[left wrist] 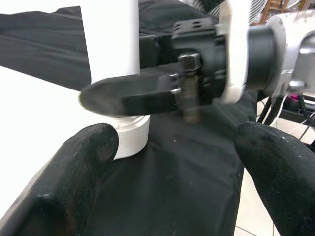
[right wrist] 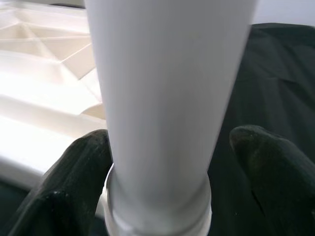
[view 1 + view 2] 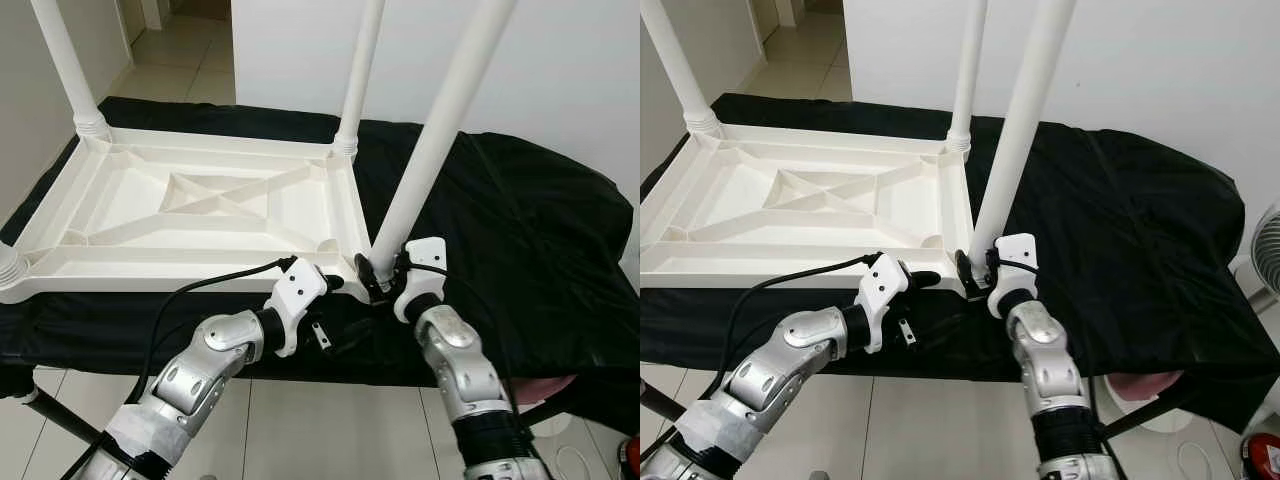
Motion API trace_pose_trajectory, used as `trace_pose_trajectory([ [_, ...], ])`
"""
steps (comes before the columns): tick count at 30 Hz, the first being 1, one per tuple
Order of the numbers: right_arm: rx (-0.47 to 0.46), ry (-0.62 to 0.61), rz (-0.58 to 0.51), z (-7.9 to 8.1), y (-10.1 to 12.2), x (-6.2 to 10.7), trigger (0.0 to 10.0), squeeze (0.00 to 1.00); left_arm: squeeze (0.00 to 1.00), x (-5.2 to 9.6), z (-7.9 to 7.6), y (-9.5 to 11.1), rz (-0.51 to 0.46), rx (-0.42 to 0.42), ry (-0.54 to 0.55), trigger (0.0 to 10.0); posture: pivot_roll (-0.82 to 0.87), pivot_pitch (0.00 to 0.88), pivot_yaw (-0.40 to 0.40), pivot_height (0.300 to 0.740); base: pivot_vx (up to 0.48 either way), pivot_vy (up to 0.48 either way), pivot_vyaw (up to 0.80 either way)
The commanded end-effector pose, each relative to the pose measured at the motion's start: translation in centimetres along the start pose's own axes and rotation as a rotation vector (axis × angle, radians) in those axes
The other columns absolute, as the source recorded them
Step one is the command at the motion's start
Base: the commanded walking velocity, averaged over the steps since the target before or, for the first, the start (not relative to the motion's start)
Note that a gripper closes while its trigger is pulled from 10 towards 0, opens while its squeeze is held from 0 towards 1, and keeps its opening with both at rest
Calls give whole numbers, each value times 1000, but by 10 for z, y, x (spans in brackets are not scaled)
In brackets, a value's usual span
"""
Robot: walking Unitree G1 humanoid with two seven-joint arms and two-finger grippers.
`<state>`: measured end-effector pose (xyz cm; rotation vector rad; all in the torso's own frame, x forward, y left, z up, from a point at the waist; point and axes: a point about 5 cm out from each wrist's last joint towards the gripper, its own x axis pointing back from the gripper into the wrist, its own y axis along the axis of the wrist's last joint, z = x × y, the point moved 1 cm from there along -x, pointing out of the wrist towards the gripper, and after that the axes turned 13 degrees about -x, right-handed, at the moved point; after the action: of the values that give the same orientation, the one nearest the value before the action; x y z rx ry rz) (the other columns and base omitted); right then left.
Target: Building children table
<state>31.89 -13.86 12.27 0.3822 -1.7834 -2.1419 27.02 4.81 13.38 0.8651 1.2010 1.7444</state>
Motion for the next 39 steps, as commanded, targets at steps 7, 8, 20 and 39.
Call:
trace_pose_trajectory([
  [7, 63, 177, 31, -9, 4, -4, 10000, 0, 0, -1, -1, 1, -5, -13, -50, 10000, -44, 0, -77, 740, 0, 0, 0],
  [8, 63, 177, 31, -9, 4, -4, 10000, 0, 0, -1, -1, 1, -5, -13, -50, 10000, -44, 0, -77, 740, 0, 0, 0],
  [20, 119, 379, 106, -6, 2, -26, 10000, 0, 0, -2, -5, -2, 5, -15, -64, 10000, -24, 0, -76, 740, 0, 0, 0],
  [39, 115, 440, 152, 1, -17, -34, 0, 0, 0, -4, -6, -2, 4, -16, -54, 10000, -13, 0, -83, 740, 0, 0, 0],
])
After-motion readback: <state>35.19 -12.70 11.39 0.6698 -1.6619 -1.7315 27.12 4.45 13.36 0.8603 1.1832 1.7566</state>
